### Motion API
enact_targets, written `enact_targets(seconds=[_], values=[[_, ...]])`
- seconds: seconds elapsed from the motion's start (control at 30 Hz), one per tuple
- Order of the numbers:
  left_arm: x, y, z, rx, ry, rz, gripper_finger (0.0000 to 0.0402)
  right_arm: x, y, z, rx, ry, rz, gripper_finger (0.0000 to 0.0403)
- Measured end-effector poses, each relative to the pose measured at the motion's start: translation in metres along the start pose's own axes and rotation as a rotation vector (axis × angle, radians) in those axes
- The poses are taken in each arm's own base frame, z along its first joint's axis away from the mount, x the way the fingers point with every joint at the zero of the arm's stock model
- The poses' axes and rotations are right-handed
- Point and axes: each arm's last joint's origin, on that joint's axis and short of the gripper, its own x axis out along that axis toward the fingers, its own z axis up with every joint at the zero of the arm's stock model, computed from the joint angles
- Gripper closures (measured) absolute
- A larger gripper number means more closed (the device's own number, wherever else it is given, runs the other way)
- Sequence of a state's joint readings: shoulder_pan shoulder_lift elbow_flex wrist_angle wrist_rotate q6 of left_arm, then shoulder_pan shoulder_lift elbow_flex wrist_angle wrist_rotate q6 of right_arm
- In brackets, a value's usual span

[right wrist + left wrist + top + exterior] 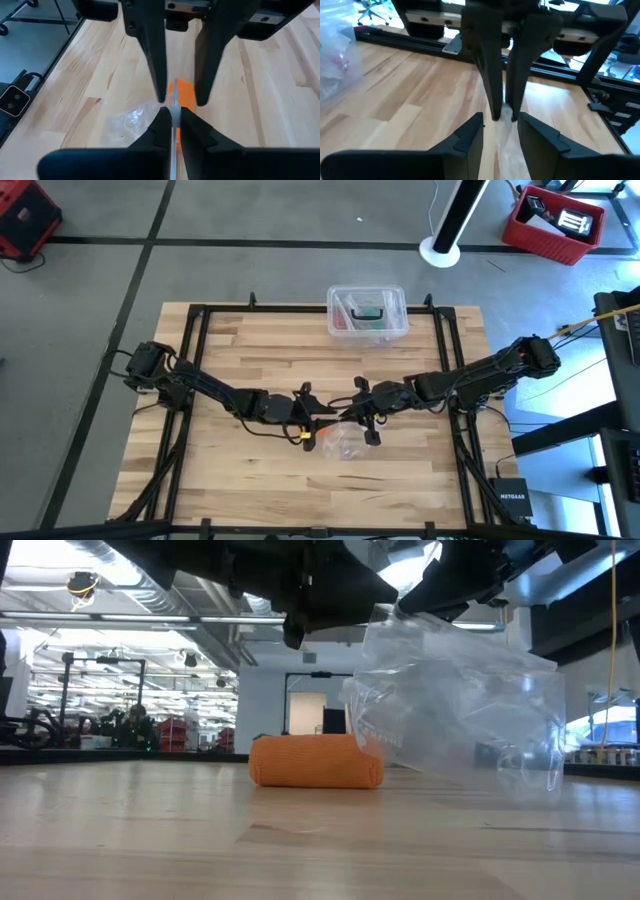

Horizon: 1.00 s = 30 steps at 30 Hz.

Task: Roll bandage
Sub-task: Open the zip bag

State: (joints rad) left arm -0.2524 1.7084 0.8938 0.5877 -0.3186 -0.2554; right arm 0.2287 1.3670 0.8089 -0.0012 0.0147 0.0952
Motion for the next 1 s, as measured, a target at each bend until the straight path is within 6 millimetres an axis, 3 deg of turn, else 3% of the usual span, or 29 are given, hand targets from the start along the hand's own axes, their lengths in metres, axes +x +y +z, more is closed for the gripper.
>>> enact_targets(seconds=[0.2, 0.43, 0.7, 1.0], values=[[0.000, 0.000, -0.001, 0.007, 0.007, 0.008, 0.0312, 0.000, 0.000, 0.000, 0.000, -0.004, -0.005, 0.0372], [0.001, 0.003, 0.000, 0.034, 0.004, 0.028, 0.0392, 0.000, -0.001, 0.000, 0.003, -0.006, -0.012, 0.0370], [0.000, 0.002, 0.002, 0.102, -0.023, 0.050, 0.0400, -0.003, -0.001, -0.001, 0.039, 0.022, -0.018, 0.0368], [-0.001, 0.003, 0.004, 0.122, -0.032, 0.073, 0.0401, -0.031, -0.001, 0.000, 0.056, 0.180, -0.035, 0.0368]])
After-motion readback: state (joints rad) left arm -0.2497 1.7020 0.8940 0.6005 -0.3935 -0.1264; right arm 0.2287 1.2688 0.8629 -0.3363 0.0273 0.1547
